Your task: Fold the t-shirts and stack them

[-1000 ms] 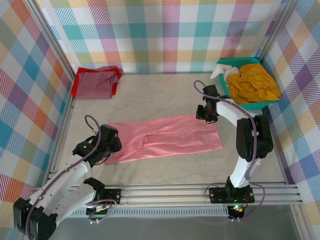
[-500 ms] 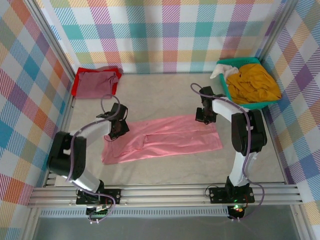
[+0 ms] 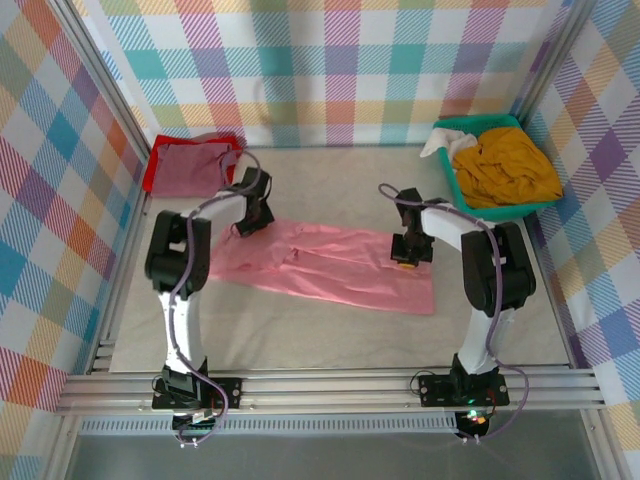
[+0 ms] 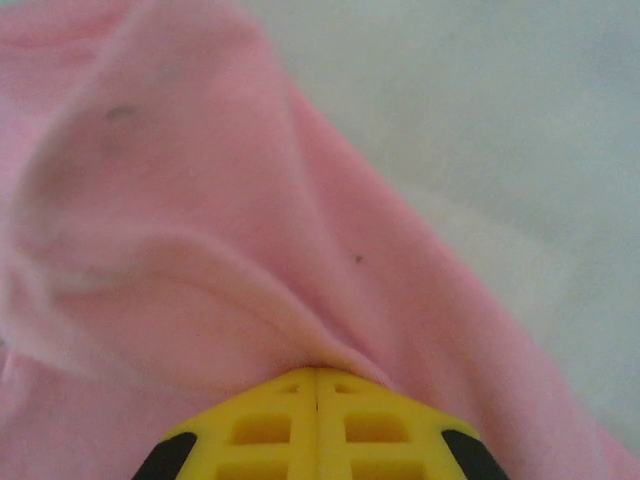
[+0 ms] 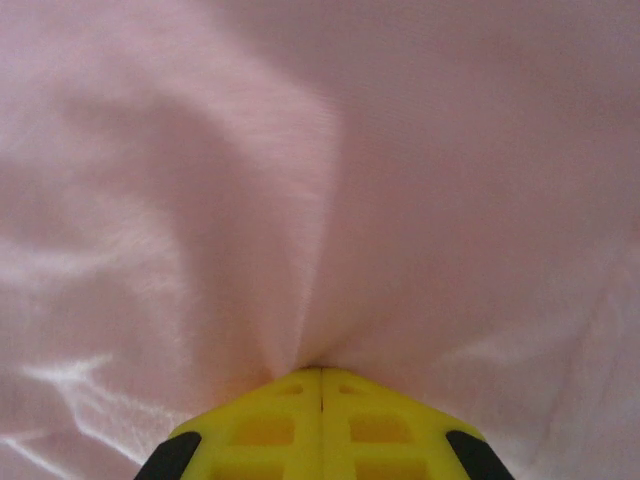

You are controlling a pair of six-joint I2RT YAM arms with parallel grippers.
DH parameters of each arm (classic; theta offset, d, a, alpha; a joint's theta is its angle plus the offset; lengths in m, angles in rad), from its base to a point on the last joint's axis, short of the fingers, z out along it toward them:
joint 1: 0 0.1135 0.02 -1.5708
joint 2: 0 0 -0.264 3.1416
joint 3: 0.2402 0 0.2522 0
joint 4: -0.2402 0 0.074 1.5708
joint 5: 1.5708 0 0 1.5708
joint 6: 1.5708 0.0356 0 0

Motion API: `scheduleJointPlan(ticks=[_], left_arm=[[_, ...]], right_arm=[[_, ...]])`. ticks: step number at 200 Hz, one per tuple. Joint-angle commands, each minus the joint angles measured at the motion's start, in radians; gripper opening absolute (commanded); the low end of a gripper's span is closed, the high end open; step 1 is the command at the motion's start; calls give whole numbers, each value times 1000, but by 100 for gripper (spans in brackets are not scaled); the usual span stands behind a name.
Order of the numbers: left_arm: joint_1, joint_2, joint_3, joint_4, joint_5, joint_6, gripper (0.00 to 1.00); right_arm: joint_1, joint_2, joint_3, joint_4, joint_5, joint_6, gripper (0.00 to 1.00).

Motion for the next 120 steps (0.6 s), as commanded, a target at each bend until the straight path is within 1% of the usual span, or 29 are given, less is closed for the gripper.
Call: scheduleJointPlan(ticks=[1,34,44,49,69,80,87,93,108,120], left_arm=[[-28,215,307,-160,34,74,0],[-72,549,989,-349,71,95,0],[-81,611,1113,-343,76,86,0],[-84,620,1126,-307,88,77,0],[-88,615,1087,-157,137,32,0],[-88,614,1089,-118,150,24,0],[-86,606,1093,-106,153,25,0],[-84,594,1093,-97,160,29,0],[-76,542,1090,-105,158,42,0],[-66,485,1086,-137,143,53,0]], right_arm=[[95,-33,-88,-65,-94,57,0],[275,-86,-184,-30,-171,167,0],[330,-107,-198,-16,-192,206,0],[355,-123,-203,-2,-210,220,0],[435,-181,-196,53,-278,267,0],[450,-221,-191,110,-353,268,0],[449,-252,-187,138,-379,272,0],[445,-278,-173,144,-369,272,1],[421,-341,-115,119,-299,243,8],[380,-358,-69,106,-272,213,9]])
